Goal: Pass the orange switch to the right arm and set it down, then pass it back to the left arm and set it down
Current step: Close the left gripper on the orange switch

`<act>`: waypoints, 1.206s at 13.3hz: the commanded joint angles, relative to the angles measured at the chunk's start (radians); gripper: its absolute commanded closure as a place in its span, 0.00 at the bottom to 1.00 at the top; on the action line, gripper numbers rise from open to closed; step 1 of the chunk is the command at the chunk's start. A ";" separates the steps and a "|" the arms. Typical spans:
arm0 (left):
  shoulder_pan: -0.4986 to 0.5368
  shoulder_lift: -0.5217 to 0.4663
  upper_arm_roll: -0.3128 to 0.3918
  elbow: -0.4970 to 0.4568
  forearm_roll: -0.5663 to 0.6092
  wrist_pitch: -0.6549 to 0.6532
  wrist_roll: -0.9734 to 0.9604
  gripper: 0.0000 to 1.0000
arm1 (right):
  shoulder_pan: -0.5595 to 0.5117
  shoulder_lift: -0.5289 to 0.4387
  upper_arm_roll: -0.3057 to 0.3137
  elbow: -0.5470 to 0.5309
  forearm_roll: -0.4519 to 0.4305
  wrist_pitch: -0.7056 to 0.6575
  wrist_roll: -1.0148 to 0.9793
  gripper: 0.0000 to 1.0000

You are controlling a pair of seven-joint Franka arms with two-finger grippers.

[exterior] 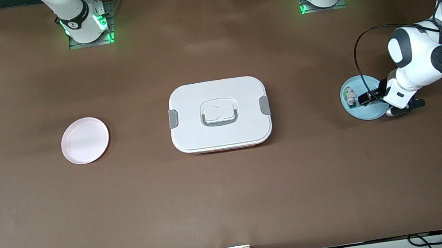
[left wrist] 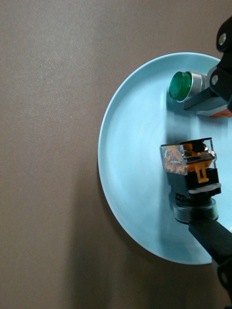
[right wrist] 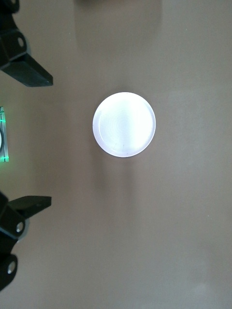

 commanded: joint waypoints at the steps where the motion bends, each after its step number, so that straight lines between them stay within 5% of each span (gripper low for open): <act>1: -0.002 -0.004 0.001 0.004 0.003 0.001 0.007 0.00 | -0.009 -0.009 0.003 0.010 0.013 -0.018 -0.005 0.00; 6: -0.002 -0.003 0.001 0.073 0.005 -0.113 0.009 0.00 | -0.007 -0.011 0.004 0.011 0.012 -0.030 -0.020 0.00; 16: 0.038 0.029 0.001 0.060 0.005 -0.075 0.053 0.00 | -0.007 -0.011 0.006 0.011 0.012 -0.033 -0.019 0.00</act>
